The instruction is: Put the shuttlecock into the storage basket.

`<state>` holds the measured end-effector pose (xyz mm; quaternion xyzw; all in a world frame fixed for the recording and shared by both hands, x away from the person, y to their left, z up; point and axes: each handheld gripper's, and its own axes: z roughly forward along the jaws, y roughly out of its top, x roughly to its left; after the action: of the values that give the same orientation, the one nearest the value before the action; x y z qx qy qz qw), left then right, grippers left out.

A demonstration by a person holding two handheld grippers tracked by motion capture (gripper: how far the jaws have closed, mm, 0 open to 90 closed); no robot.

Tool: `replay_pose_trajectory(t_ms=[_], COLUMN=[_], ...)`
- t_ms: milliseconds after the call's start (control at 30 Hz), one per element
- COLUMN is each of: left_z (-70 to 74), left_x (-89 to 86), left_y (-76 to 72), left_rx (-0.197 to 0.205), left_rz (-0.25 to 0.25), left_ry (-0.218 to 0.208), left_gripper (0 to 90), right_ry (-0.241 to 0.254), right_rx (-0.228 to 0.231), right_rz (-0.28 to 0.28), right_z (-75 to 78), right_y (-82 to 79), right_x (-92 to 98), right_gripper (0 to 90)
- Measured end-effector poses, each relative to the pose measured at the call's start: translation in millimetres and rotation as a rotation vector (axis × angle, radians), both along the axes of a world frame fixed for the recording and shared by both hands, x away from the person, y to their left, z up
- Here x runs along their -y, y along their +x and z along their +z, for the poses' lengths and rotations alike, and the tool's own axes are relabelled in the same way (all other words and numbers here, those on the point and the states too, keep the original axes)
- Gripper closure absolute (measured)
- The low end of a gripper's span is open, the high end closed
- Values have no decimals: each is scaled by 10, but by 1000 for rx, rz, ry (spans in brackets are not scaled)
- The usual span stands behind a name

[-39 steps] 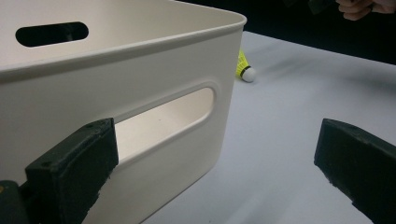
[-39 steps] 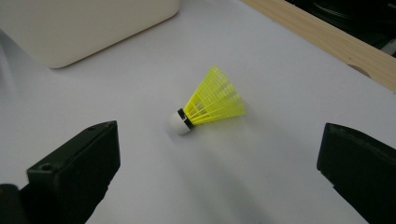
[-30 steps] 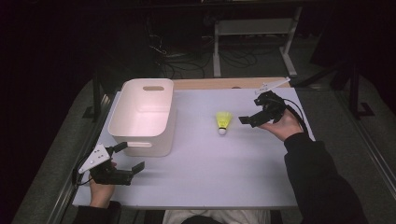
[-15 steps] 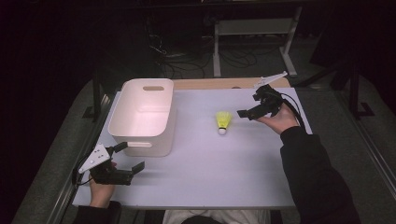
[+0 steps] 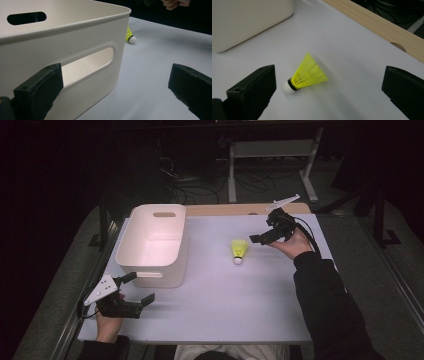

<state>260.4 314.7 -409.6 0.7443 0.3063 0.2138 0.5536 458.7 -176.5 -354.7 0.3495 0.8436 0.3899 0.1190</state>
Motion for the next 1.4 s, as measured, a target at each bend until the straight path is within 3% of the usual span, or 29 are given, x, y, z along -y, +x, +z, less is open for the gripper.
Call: replay_pose_trajectory(t_ms=[733,1167,1400], left_z=[1,2,1], left_x=[-1,-1,1], left_y=[2,1,1], left_rx=[-2,-2,-3], left_rz=[0,0,-1], left_ry=[-3,-6,-8], left_gripper=[0,0,0], right_ry=[-22,-60,-75], right_rx=[-49,-64,-78], right_rz=[-27,-35,-52], right_z=[-224,-357,-394], right_y=[172,229,255], right_x=[-11,-52,-69], right_gripper=[0,129,357])
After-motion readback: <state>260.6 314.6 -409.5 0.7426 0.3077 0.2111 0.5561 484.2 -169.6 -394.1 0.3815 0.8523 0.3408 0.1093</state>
